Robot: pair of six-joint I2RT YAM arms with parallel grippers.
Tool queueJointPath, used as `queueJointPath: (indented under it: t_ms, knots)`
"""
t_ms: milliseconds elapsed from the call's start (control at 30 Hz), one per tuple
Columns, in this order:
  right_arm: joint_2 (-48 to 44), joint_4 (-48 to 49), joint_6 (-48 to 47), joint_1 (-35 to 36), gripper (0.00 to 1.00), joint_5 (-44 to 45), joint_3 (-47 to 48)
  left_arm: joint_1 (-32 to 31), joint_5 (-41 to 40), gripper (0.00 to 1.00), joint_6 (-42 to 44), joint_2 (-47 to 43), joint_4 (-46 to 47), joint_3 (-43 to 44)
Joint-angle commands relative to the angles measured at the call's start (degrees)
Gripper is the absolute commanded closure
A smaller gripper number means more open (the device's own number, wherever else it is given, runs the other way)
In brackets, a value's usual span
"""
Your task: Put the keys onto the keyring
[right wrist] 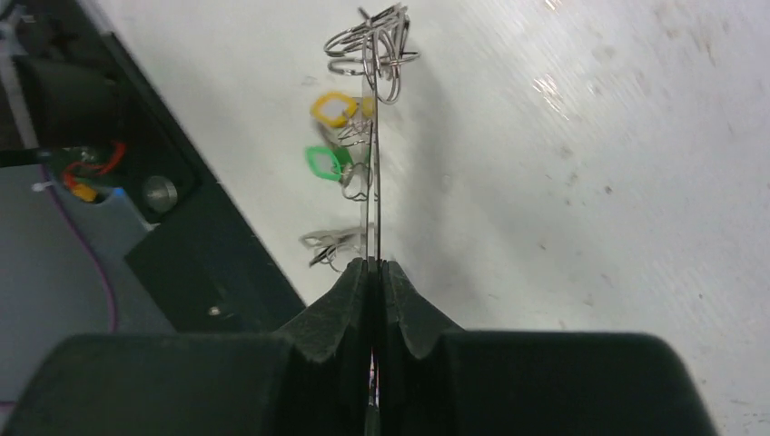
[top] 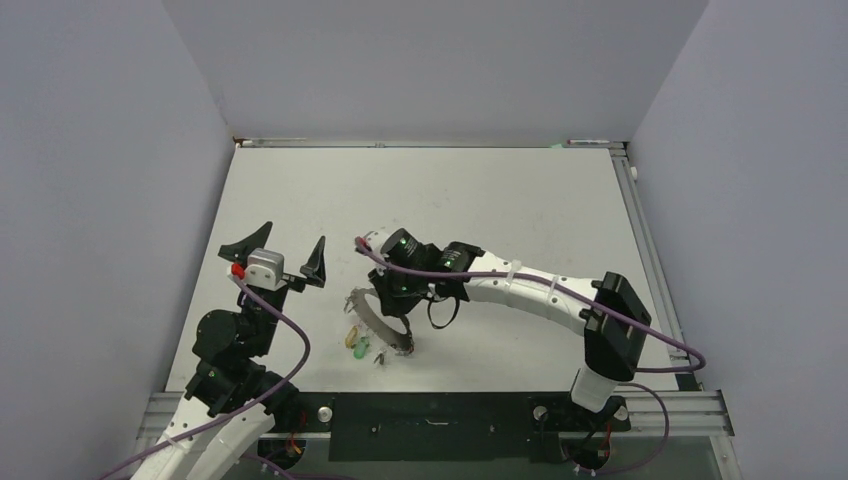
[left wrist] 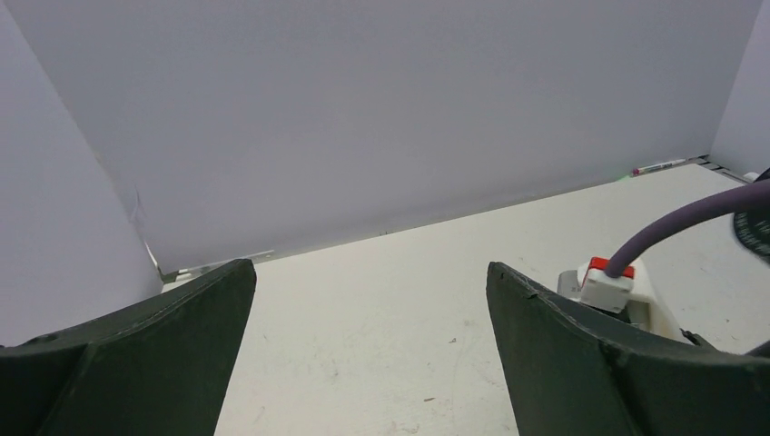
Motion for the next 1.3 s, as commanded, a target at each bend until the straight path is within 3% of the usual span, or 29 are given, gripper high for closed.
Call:
queueJointPath:
  t_ms: [0, 567, 633, 767, 900, 1067, 1267]
  knots:
    - [-1.1, 8.9, 2.4, -8.6, 0.95, -7.0, -10.5, 0.5, -0.2, 0.04, 0.2, 0.1, 2.1, 0.3]
    - [2.5, 8.2, -4.7, -19.6, 0.94, -6.1, -19.7, 0.5, 1.3, 0.04, 0.5, -0.1, 1.6, 0.1]
    - [2.8, 7.6, -5.3, -20.7, 0.85, -5.3, -20.0, 0.5, 1.3, 0.04, 0.6, 0.0, 1.5, 0.1]
    - [3.6, 5.9, -5.9, -24.1, 0.50, -0.5, -20.5, 0.5, 1.3, 0.04, 0.8, 0.0, 1.5, 0.1]
    - [1.0, 5.1, -5.5, -25.9, 0.27, 6.1, -20.7, 0.5, 1.3, 0.04, 0.8, 0.2, 1.5, 0.1]
    - [-5.4, 5.1, -5.1, -25.9, 0.25, 16.3, -20.4, 0.5, 1.2, 0.04, 1.0, 0.4, 1.5, 0.1]
    - [-15.6, 11.5, -3.0, -25.2, 0.25, 27.1, -22.7, 0.6, 1.2, 0.04, 1.1, 0.9, 1.4, 0.1]
